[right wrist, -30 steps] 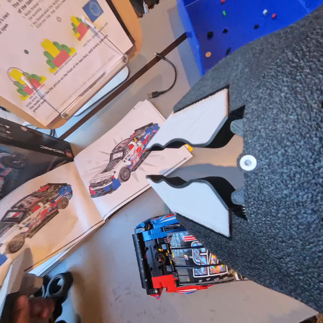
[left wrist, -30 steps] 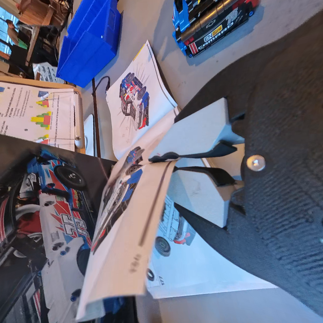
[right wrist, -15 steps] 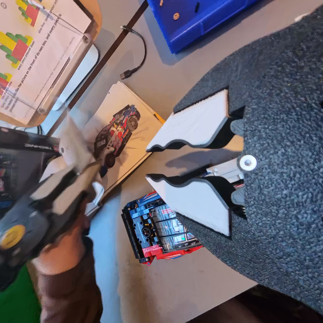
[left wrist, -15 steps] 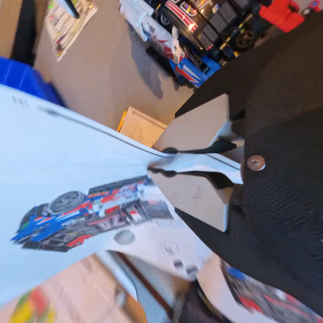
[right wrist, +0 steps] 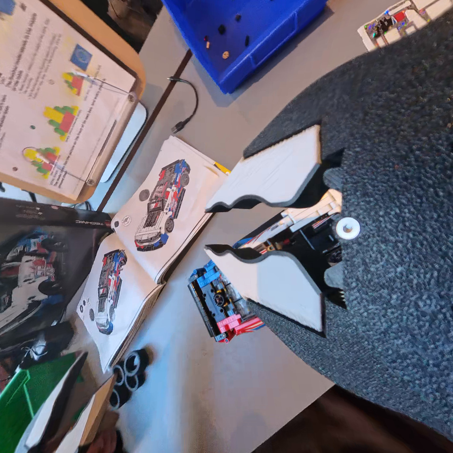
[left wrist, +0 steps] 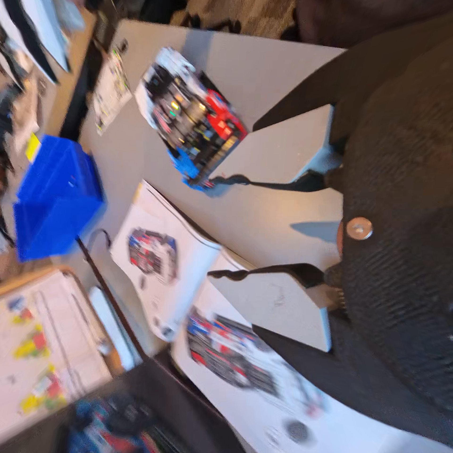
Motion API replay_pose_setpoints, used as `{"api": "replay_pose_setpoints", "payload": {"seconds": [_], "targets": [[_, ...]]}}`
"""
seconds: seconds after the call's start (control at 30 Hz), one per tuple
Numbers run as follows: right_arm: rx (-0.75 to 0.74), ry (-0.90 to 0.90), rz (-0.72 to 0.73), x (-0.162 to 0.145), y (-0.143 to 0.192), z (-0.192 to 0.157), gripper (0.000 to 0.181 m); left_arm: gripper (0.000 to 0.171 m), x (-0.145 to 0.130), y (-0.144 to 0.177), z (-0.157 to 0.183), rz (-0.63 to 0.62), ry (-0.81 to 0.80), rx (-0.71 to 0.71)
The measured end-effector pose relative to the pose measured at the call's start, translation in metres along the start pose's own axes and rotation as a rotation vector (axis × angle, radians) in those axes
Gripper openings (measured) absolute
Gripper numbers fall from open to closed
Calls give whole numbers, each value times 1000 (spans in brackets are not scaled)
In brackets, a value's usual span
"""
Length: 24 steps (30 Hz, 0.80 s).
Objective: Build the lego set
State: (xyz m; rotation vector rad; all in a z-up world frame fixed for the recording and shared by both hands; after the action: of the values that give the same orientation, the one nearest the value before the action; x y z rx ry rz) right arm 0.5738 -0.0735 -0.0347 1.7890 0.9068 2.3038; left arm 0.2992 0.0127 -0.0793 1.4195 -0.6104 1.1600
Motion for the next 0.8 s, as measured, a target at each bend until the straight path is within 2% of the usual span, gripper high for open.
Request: {"api": "replay_pose_setpoints", "payload": {"seconds": [0.07, 0.13, 0.23, 0.33, 0.43, 0.6, 0.67, 0.73, 0.8], "targets": [[35, 27, 14, 5, -2, -20, 25, 73, -42, 43, -22, -81, 45, 105], [81, 51, 28, 8, -7, -41, 26, 71, -80, 73, -33, -152, 94, 150], [106, 114, 35, 11, -18, -68, 28, 64, -112, 92, -36, -175, 131, 147], [164, 132, 25, 12, -29, -97, 32, 65, -124, 88, -39, -201, 136, 134], [207, 163, 32, 11, -36, -127, 32, 64, -125, 76, -45, -233, 73, 158], [208, 281, -21, -2, -47, -160, 38, 65, -140, 51, -56, -367, 13, 173], [219, 310, -47, -8, -52, -170, 40, 60, -147, 43, -59, -415, 11, 164], [211, 347, -73, -15, -59, -176, 42, 43, -146, 39, -55, -401, -5, 147], [199, 385, -100, -22, -66, -180, 42, 44, -145, 39, -54, -399, -37, 173]]}}
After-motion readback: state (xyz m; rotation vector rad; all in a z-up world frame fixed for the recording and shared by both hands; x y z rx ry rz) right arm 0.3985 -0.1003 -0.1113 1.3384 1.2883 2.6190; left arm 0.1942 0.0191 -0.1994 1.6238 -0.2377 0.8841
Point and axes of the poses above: each gripper's, where its closed fingertips meet, y back along the fingers, x out of its top, z = x × y across the jaws, the point moved 3 cm from there along y, back along the fingers, and after that the axes turned 8 degrees about -x, right-handed, at the moved point
